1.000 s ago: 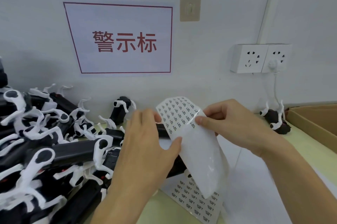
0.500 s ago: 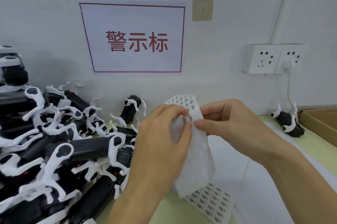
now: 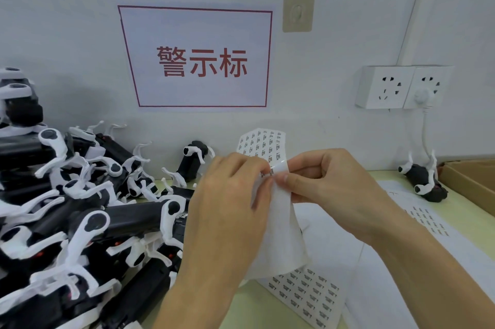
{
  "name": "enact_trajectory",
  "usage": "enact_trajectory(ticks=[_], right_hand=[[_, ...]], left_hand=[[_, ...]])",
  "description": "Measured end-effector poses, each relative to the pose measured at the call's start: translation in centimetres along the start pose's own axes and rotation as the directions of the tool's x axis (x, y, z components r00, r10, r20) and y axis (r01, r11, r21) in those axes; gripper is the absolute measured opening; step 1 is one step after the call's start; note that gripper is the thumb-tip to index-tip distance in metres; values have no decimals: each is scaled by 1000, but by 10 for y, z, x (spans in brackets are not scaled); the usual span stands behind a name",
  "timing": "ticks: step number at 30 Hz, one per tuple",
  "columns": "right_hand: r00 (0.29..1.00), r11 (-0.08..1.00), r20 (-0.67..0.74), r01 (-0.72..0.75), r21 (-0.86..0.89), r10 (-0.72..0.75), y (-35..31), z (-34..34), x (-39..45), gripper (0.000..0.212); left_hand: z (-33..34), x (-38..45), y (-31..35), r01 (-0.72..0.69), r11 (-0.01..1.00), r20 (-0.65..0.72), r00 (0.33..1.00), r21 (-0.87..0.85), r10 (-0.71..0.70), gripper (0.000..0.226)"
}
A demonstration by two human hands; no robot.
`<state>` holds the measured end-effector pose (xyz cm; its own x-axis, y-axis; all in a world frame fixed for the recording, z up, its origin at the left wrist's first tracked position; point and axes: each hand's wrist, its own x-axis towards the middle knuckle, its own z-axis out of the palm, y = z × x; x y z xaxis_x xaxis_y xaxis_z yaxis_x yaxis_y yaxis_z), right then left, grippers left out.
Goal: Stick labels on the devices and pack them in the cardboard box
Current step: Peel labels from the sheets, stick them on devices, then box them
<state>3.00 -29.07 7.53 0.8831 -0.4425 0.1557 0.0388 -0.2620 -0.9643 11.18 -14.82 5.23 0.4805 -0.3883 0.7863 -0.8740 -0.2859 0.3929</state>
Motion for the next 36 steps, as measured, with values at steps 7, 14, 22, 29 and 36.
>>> enact_trajectory(ticks=[7,14,22,29,36], right_hand=[[997,998,-82,2,-70,-7,0,12,0,12],[994,995,-102,35,-90,-44,-1,19,-1,15],[992,999,-114,41,-31,-45,-3,20,-2,12],[990,994,-100,99,-52,-103,-6,24,-4,16],[989,992,-87,120,-38,-123,-7,25,-5,13]], left_hand=[[4,-1,-4,-21,1000,-7,1000,13,21,12],[5,-2,-7,100,989,14,995,-108,-99,7],[1,0,-3,142,964,-9,989,-225,-148,11],[2,-1,0,62,997,-93,994,-36,-66,8],[-2,2,5,210,944,-75,969,-255,-236,15]])
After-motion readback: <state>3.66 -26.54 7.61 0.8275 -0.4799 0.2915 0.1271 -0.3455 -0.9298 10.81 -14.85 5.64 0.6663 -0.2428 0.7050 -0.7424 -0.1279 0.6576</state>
